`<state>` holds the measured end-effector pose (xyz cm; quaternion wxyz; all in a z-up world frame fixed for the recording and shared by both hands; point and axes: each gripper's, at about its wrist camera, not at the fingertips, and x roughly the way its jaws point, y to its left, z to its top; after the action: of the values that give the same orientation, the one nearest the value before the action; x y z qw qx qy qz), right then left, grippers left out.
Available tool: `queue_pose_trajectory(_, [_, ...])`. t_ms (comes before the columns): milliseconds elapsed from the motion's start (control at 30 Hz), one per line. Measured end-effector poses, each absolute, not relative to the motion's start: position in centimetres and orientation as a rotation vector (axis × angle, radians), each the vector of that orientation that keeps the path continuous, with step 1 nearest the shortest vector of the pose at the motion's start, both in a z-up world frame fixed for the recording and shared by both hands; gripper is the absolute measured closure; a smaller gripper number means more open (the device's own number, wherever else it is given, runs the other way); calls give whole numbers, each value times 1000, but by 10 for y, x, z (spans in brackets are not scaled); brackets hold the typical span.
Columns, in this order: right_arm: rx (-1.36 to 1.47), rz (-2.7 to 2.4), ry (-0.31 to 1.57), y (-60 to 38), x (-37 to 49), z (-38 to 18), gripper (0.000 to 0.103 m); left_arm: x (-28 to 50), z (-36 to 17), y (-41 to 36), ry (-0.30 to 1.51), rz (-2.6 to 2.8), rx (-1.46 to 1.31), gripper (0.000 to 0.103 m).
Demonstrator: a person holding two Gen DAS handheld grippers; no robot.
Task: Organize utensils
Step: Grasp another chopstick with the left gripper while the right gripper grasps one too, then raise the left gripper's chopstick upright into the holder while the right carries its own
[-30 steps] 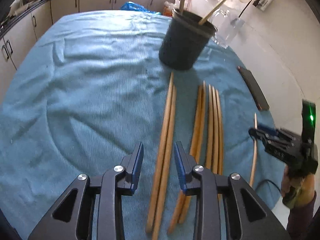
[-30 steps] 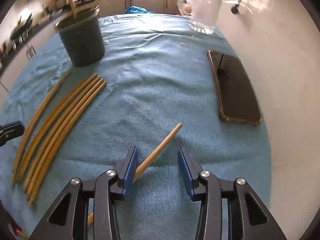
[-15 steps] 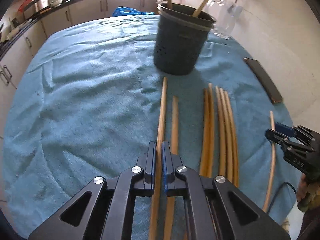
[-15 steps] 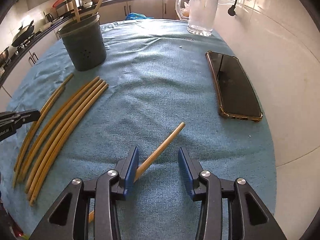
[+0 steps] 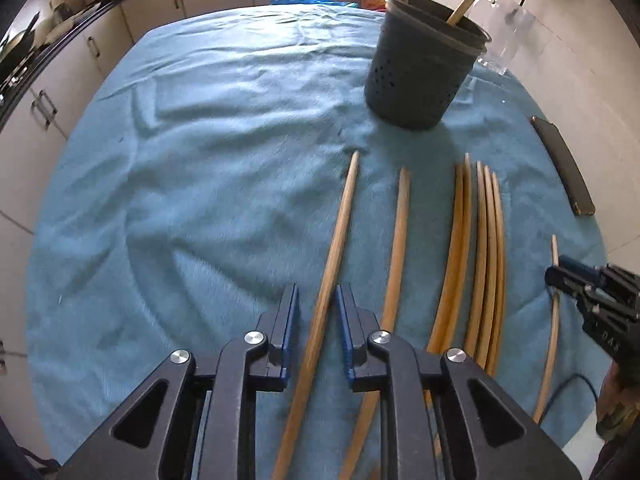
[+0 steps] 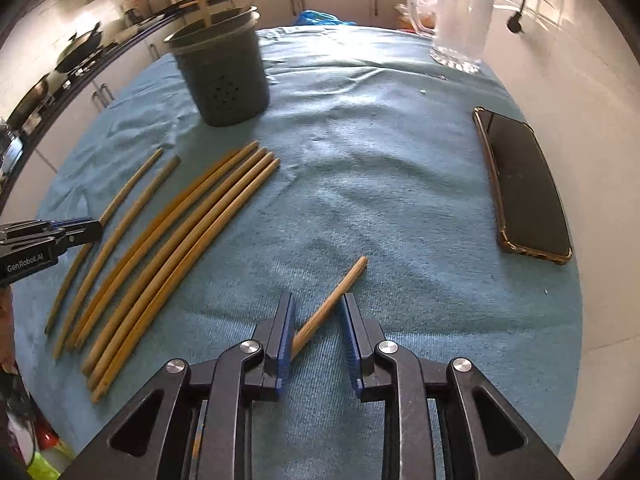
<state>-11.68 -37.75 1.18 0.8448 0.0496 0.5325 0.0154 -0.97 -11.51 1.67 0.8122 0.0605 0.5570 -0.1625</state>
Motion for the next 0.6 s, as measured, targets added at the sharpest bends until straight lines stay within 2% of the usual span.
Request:
queue_pose_trajectory(300, [157,-125,1203,-385,-84,11,78,19,15,-148,1158,-405,294,84])
queue_pose_trajectory(333, [138,-144,1201,-380,-82,11,79,17,15,-148,1144,-422,301,85])
queue_pose_trajectory(367, [118,-154,1190,-375,-81,11,88,15,15,-148,1133,-428,304,85])
queue_pose_trajectory(400, [109,-150,1181,-370,-81,11,91,14,14,-151,1121,-440,300,97])
queue_pose_trajectory(600, [171,-114,1105,-365,-79,18,94,-1,32,-133,1046,-472,206,97])
